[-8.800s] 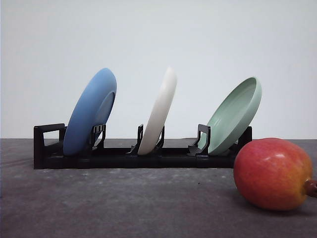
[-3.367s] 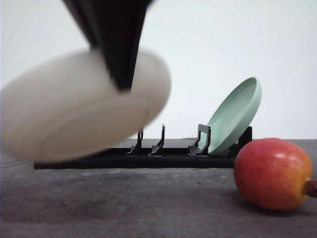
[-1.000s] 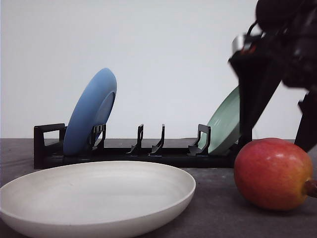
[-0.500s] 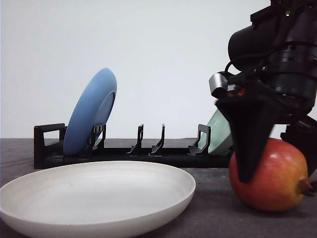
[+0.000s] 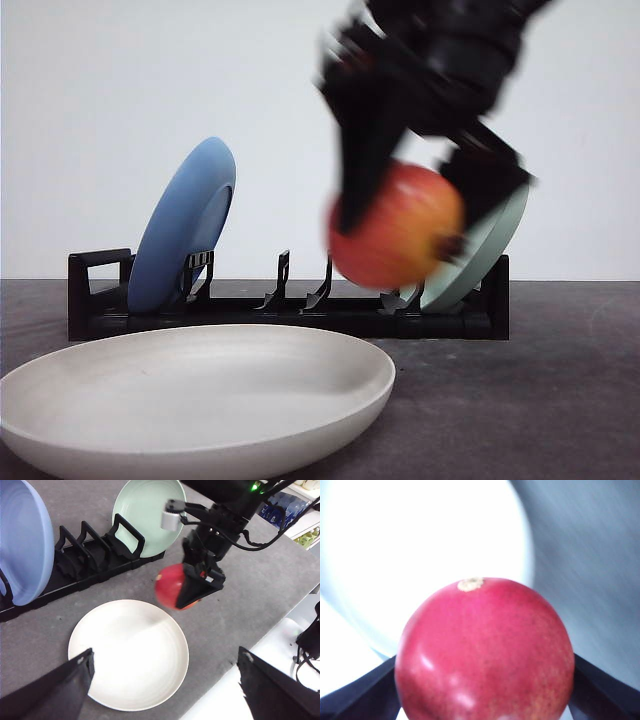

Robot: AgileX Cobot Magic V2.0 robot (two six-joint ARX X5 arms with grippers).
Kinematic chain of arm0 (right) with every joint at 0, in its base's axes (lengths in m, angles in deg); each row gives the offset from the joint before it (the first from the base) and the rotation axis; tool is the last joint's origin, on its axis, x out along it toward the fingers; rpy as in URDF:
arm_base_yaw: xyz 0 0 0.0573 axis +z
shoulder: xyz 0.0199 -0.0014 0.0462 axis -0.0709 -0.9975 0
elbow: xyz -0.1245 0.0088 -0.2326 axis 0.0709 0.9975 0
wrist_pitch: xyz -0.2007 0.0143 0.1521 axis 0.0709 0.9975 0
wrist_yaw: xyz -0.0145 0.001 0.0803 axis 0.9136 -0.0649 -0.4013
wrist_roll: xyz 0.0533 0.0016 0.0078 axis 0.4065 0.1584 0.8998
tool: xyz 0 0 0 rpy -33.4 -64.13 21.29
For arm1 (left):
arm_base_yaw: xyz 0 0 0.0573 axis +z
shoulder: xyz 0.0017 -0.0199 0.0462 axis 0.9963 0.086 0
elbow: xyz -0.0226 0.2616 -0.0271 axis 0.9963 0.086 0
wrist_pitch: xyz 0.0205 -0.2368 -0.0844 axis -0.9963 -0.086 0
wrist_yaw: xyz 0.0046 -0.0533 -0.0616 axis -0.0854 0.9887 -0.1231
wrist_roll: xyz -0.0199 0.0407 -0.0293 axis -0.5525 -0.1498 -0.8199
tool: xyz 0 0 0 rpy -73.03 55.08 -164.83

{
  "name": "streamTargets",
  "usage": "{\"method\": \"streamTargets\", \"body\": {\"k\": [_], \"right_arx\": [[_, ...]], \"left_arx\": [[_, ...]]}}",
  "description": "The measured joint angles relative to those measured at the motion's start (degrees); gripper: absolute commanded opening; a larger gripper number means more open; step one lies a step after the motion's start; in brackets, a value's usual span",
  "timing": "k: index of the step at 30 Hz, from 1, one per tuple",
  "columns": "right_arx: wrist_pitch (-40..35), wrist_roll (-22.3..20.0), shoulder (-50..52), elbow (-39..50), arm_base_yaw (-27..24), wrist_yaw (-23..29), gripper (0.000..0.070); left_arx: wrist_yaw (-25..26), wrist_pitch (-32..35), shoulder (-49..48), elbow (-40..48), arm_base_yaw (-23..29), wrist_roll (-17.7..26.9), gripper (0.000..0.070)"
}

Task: Place pomegranate in white plate

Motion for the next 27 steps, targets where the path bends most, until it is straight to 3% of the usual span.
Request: {"method": "streamTargets", "body": {"k": [10, 19, 27], "right_arx": [[-9.1, 1.8, -8.2, -1.1, 10.2, 1.4, 0.0452], [-10.3, 4.1, -11.2, -1.1, 11.2, 3.2, 0.0458], [-10.2, 4.1, -13.0, -1.1, 11.4, 3.3, 0.0596]], "left_arx": [[0.0, 0.0, 0.0, 0.0, 0.0, 0.0, 0.0555], [0.0, 0.0, 0.0, 0.0, 0.0, 0.0, 0.0555], [0.0, 0.0, 0.0, 0.0, 0.0, 0.0, 0.0555]]}}
